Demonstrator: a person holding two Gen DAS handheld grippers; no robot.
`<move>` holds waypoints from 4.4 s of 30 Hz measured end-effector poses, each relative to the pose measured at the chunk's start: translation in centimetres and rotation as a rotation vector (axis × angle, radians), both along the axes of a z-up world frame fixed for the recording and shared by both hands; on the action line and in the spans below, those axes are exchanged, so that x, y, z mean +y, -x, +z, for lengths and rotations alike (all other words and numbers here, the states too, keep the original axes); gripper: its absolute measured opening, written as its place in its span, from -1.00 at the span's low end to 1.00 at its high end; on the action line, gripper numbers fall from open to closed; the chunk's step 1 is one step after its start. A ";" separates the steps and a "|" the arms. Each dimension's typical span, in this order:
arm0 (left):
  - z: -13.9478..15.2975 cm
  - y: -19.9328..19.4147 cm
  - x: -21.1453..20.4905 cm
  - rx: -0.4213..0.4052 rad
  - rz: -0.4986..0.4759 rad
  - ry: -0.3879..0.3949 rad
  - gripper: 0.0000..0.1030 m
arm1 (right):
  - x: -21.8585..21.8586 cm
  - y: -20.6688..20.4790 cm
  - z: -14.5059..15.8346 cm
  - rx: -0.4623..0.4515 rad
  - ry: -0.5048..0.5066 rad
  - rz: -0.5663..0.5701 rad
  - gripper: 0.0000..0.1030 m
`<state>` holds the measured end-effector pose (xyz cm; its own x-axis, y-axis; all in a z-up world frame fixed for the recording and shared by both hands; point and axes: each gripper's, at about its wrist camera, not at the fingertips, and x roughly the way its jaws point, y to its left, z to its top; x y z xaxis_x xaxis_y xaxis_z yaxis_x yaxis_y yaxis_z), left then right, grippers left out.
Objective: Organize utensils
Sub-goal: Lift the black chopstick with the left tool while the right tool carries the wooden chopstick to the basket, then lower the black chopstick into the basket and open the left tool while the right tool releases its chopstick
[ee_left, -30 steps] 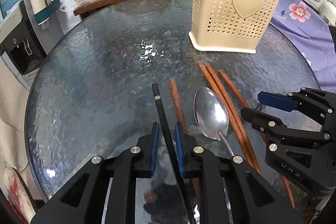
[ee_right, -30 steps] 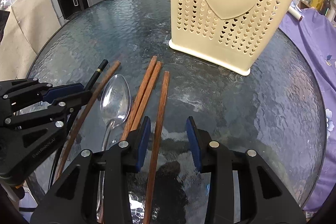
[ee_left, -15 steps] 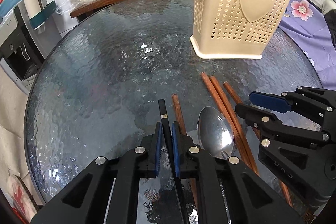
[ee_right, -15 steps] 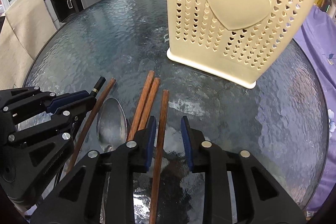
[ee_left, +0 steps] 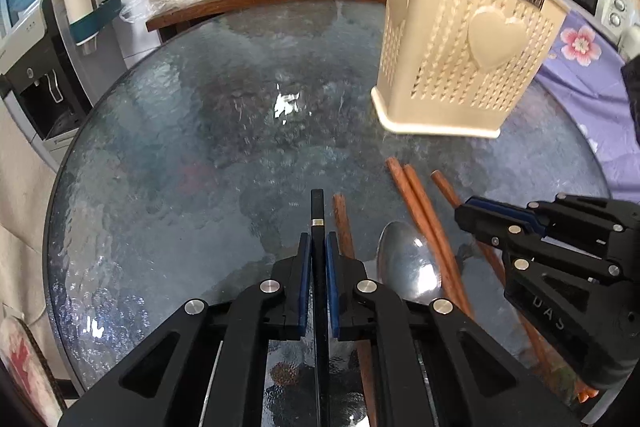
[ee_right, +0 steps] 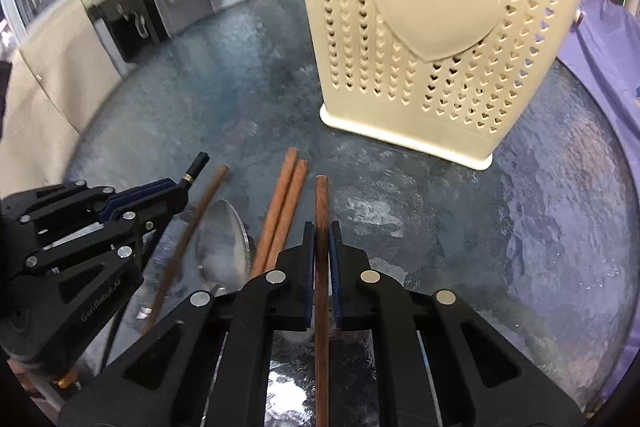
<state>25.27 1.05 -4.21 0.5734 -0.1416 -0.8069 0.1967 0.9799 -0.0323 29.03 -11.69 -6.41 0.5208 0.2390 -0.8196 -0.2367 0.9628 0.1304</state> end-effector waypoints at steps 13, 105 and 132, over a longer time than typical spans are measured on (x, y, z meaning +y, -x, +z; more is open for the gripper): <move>8.5 3.9 1.3 -0.213 0.006 0.102 -0.86 | -4.1 4.4 8.6 -0.207 -0.191 0.081 -0.85; 18.7 -4.8 -6.2 -0.452 0.004 0.231 -0.86 | -9.6 -2.6 21.6 -0.526 -0.105 -0.069 -0.85; 16.2 -3.8 -6.7 -0.445 -0.009 0.159 -0.45 | -10.2 -2.6 19.4 -0.536 -0.064 -0.097 -0.66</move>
